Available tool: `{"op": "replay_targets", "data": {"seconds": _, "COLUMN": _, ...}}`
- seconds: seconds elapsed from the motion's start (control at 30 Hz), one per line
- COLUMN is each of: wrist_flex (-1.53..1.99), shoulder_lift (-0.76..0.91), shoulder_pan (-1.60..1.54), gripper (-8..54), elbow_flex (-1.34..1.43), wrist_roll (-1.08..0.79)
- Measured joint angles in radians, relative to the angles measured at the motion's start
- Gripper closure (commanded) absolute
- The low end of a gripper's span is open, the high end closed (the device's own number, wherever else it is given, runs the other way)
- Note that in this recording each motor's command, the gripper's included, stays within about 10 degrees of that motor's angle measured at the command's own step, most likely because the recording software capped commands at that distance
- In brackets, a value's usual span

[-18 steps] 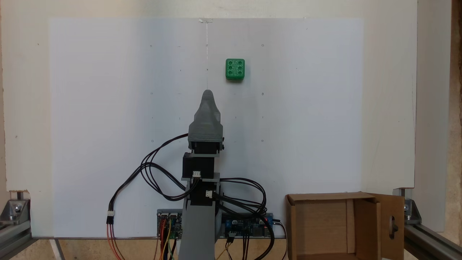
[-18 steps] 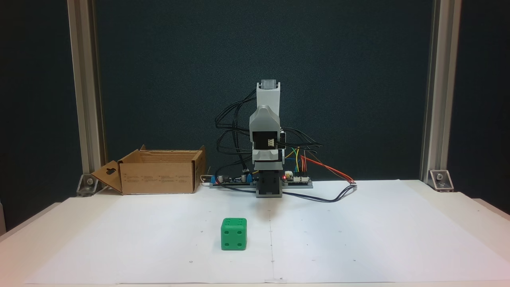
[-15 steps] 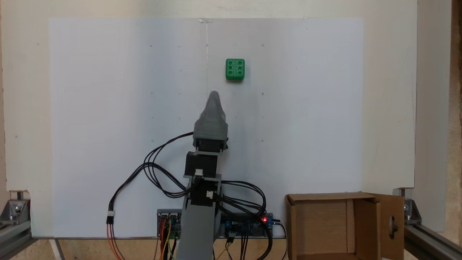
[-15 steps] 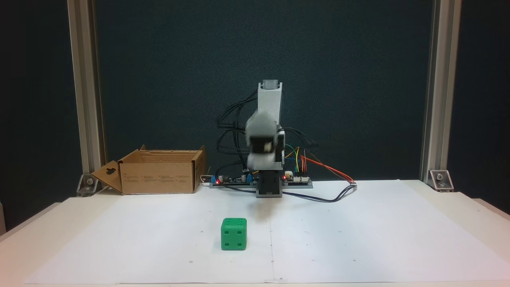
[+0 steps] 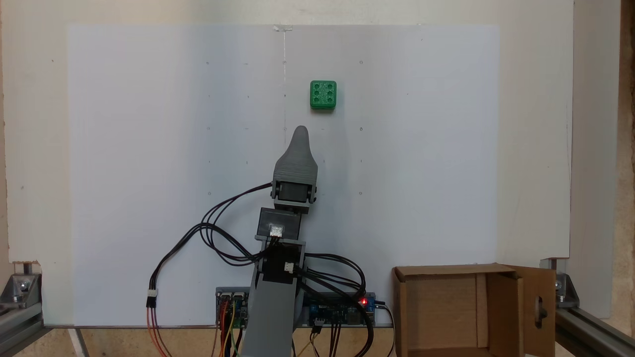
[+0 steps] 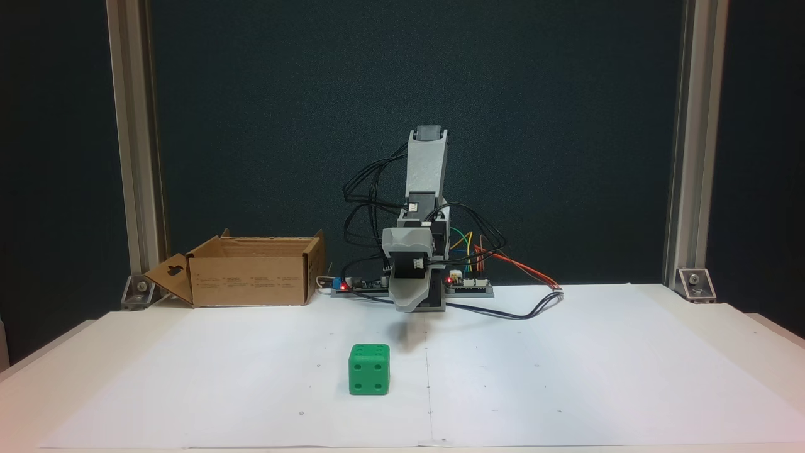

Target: Grasp a green dice and put it in the bin.

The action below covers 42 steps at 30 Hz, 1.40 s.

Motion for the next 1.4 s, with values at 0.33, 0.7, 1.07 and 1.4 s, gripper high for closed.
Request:
{"op": "replay_targets", "data": {"seconds": 0.33, "wrist_flex": 0.000, "shoulder_lift": 0.002, "shoulder_pan": -0.006, "gripper": 2.3, "elbow_flex": 0.000, "wrist_roll": 0.000}}
{"op": "replay_targets", "data": {"seconds": 0.7, "wrist_flex": 0.202, "shoulder_lift": 0.000, "shoulder_pan": -0.003, "gripper": 3.3, "elbow_flex": -0.130, "wrist_roll": 0.000}}
{"op": "replay_targets", "data": {"seconds": 1.07, "wrist_flex": 0.965, "shoulder_lift": 0.000, "shoulder_pan": -0.003, "gripper": 3.2, "elbow_flex": -0.580, "wrist_roll": 0.037}}
{"op": "replay_targets", "data": {"seconds": 1.4, "wrist_flex": 1.597, "shoulder_lift": 0.000, "shoulder_pan": 0.029, "gripper": 1.9, "elbow_flex": -0.824, "wrist_roll": 0.052}}
